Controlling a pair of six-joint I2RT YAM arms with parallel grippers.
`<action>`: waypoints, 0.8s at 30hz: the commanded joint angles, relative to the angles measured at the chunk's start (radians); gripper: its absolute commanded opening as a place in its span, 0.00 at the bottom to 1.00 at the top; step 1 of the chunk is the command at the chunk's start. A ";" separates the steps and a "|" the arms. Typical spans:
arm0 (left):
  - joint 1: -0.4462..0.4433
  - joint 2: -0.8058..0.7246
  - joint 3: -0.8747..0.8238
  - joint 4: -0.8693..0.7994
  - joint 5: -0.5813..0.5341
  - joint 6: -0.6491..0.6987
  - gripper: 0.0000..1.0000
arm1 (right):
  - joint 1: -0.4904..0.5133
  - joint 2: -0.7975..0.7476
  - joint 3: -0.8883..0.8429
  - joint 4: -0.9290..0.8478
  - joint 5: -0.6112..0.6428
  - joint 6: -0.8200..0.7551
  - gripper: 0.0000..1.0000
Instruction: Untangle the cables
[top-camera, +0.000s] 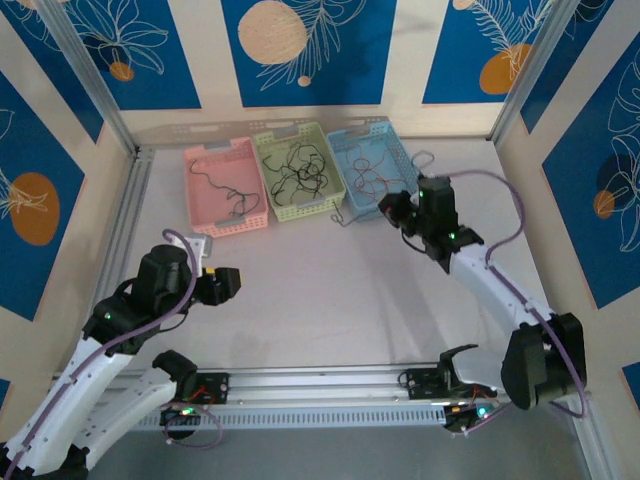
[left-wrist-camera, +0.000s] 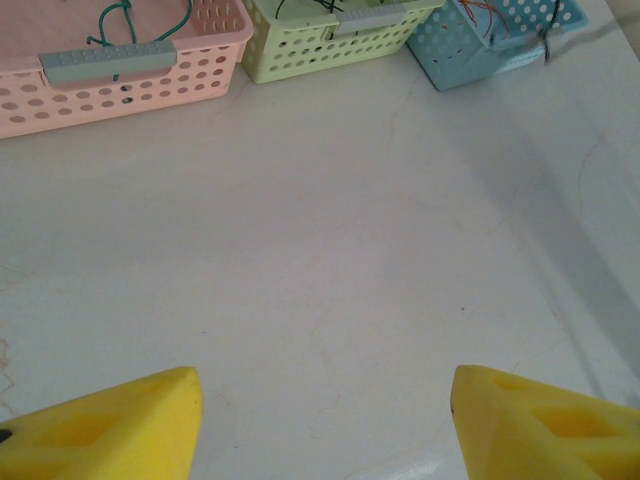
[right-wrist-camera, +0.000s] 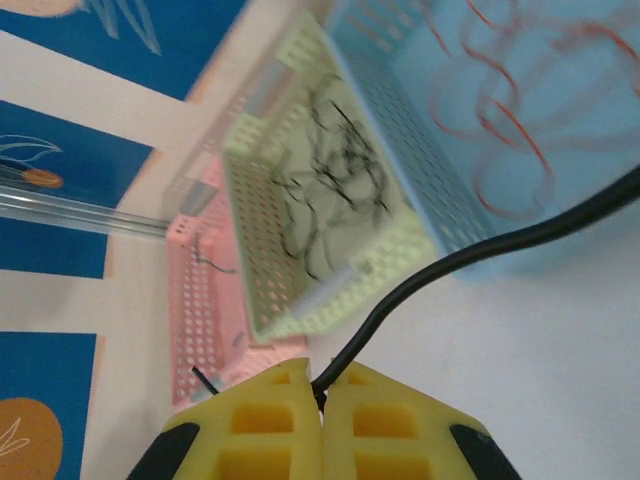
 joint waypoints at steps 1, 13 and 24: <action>0.006 -0.013 0.001 -0.003 -0.008 0.010 0.67 | 0.023 0.149 0.206 -0.084 0.011 -0.226 0.00; 0.005 -0.016 -0.005 -0.005 -0.019 0.012 0.67 | 0.132 0.846 1.129 -0.435 0.039 -0.390 0.00; 0.005 -0.016 -0.011 -0.004 -0.025 0.008 0.67 | 0.181 1.267 1.675 -0.652 0.042 -0.465 0.03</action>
